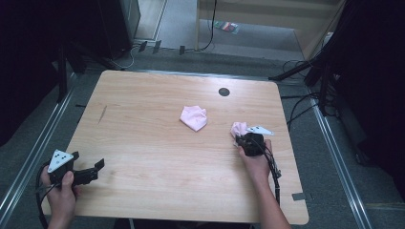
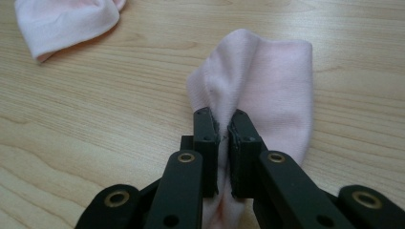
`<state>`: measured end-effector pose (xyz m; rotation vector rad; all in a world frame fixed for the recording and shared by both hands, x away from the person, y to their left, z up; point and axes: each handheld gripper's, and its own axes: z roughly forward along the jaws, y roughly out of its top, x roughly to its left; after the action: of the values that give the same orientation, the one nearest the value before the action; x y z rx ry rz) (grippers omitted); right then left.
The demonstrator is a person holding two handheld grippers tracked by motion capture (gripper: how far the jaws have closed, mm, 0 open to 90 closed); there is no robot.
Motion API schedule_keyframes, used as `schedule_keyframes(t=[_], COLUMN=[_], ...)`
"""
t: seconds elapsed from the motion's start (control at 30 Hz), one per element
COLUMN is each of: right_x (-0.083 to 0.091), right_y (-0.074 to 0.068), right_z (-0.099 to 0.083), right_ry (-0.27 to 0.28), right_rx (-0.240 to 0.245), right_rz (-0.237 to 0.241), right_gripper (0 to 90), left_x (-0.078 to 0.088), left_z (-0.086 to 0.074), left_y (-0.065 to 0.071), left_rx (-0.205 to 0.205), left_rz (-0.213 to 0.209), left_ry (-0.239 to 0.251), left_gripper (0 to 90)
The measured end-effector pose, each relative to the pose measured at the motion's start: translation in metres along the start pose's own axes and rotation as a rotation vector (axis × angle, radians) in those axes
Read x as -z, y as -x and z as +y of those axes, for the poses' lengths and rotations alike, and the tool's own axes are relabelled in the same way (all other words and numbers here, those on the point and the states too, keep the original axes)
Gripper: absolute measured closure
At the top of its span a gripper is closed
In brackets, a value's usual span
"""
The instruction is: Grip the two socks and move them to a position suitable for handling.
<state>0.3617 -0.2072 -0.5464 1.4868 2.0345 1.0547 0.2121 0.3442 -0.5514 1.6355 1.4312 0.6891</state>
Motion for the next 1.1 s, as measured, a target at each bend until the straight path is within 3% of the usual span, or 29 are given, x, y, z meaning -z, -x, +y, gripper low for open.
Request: schedule_keyframes(t=[0.1,0.23,0.5,0.57,0.87,1.03,1.1], right_x=[0.001,0.009,0.046,0.051,0.083,0.101,0.103], right_y=[0.000,0.001,-0.015,-0.017,-0.041,-0.068,-0.072], right_z=[0.001,0.003,0.020,0.022,0.034,0.038,0.038], right_ry=[-0.002,0.038,0.149,0.155,0.221,0.240,0.241], right_rx=[0.004,-0.017,0.019,0.021,0.048,0.089,0.092], right_rz=[-0.013,-0.026,-0.012,-0.008,0.039,0.095,0.101], right_gripper=[84.9,85.1,85.2,85.2,85.2,85.2,85.2], left_x=[0.000,0.000,0.000,0.000,0.000,0.000,0.001], left_z=[0.000,0.000,0.000,0.000,0.000,0.000,-0.001], left_y=[0.000,0.000,0.001,0.001,0.000,0.001,0.001], left_rx=[-0.001,-0.001,-0.004,-0.003,0.000,-0.003,-0.004], left_rz=[0.001,0.003,0.010,0.009,0.004,0.011,0.012], left_ry=[-0.001,-0.002,-0.002,-0.002,0.001,0.010,0.012], left_gripper=[0.0,0.0,0.0,0.0,0.0,0.0,0.0])
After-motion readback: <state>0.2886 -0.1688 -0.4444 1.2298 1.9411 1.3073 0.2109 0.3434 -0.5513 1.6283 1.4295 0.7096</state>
